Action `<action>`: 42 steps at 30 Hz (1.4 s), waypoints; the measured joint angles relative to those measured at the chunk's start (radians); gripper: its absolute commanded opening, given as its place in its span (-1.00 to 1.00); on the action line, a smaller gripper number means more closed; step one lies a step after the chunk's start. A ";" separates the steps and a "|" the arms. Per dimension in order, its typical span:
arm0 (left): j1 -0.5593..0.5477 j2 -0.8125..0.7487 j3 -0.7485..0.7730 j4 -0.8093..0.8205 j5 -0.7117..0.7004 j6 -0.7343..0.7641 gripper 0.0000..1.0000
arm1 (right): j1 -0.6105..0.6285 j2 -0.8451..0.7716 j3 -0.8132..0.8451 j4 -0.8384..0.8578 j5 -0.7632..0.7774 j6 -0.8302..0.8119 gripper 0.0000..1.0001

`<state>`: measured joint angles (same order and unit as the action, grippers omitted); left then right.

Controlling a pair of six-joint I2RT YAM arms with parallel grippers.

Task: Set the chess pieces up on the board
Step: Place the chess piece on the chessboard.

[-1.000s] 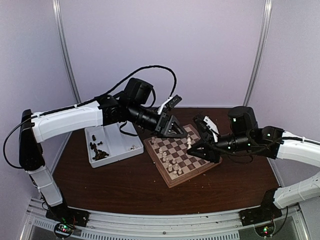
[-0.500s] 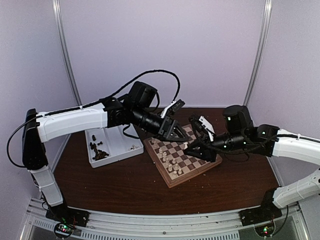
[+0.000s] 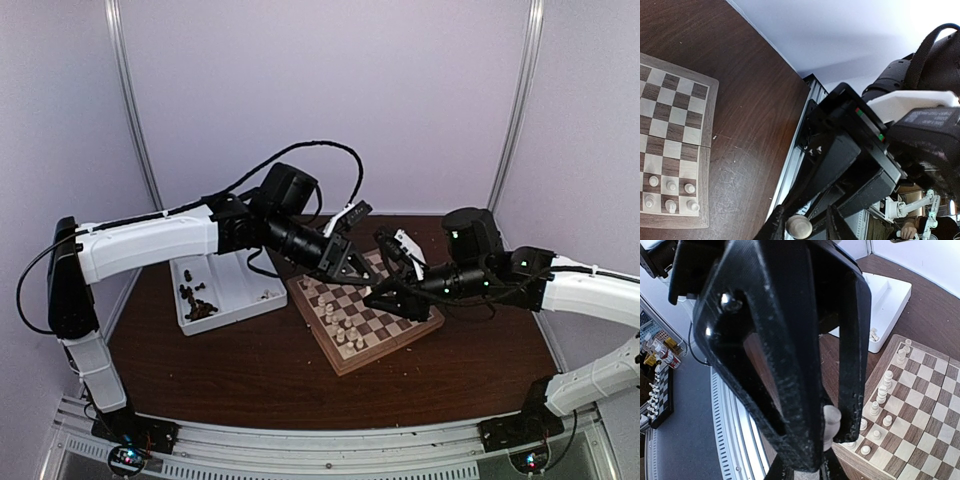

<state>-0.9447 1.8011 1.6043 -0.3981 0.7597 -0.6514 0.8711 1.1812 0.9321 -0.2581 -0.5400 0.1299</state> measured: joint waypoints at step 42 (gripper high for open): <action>0.066 -0.083 -0.282 -0.010 -0.824 0.292 -1.00 | 0.004 -0.486 -0.556 0.137 0.481 -0.046 0.32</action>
<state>-0.8783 1.7184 1.3220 -0.4076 -0.0647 -0.3592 0.8753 0.6952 0.3763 -0.1207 -0.0593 0.0841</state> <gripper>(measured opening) 0.113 0.658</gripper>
